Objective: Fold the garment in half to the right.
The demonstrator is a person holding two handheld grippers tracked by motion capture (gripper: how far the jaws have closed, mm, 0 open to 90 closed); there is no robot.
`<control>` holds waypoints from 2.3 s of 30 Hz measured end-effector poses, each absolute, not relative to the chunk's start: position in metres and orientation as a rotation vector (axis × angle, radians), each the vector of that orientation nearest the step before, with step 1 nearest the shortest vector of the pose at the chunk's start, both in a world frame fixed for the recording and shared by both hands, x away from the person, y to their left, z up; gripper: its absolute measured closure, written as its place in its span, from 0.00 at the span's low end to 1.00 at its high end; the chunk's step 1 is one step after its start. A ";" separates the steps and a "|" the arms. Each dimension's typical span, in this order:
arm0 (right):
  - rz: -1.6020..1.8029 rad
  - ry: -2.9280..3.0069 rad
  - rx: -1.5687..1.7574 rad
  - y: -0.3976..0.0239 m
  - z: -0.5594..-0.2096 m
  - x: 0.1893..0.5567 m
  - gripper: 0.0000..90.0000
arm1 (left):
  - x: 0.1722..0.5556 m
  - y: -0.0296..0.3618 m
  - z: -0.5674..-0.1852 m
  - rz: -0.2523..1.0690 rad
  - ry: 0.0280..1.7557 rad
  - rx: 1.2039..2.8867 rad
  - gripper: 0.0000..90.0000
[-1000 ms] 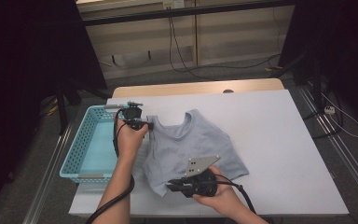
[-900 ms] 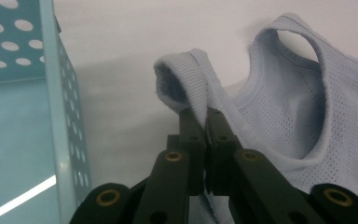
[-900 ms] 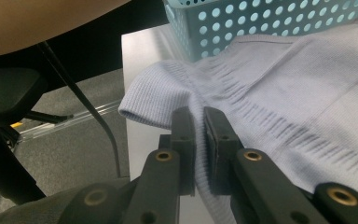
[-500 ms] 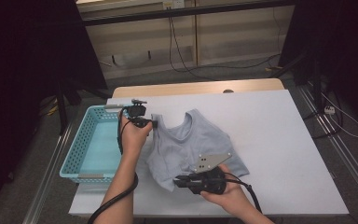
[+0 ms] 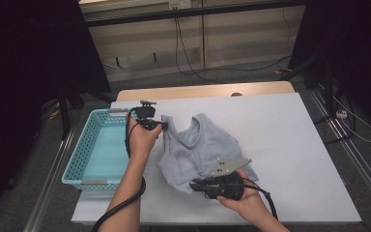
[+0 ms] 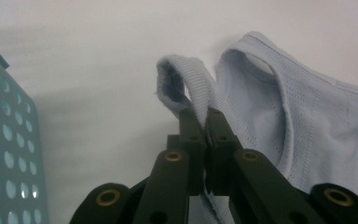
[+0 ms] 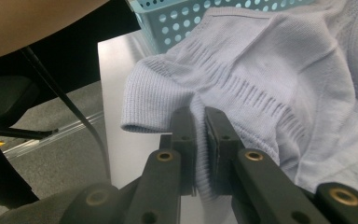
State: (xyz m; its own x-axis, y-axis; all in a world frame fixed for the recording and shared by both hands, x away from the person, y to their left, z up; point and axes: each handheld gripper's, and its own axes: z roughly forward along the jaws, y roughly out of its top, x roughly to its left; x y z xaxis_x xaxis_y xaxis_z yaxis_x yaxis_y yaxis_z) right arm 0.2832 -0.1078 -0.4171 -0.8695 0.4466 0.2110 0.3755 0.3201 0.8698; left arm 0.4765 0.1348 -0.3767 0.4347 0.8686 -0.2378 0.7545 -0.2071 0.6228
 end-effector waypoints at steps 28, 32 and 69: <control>1.571 2.421 0.892 -0.141 -0.421 0.279 0.94 | 0.484 0.108 -0.374 0.200 1.286 2.021 0.97; 1.562 2.415 0.910 -0.145 -0.422 0.279 0.94 | 0.485 0.103 -0.374 0.196 1.274 2.021 0.97; 1.530 2.351 1.009 -0.175 -0.423 0.272 0.93 | 0.490 0.069 -0.369 0.178 1.191 2.050 0.97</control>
State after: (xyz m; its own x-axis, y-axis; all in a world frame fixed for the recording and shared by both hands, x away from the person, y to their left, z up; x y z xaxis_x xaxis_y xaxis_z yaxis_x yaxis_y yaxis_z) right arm 0.2720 -0.1750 -0.4231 -0.7596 0.6125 0.2189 0.4483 0.2492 0.8585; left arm 0.4900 0.0687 -0.3691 0.5581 0.7957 -0.2353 0.6919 -0.2898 0.6613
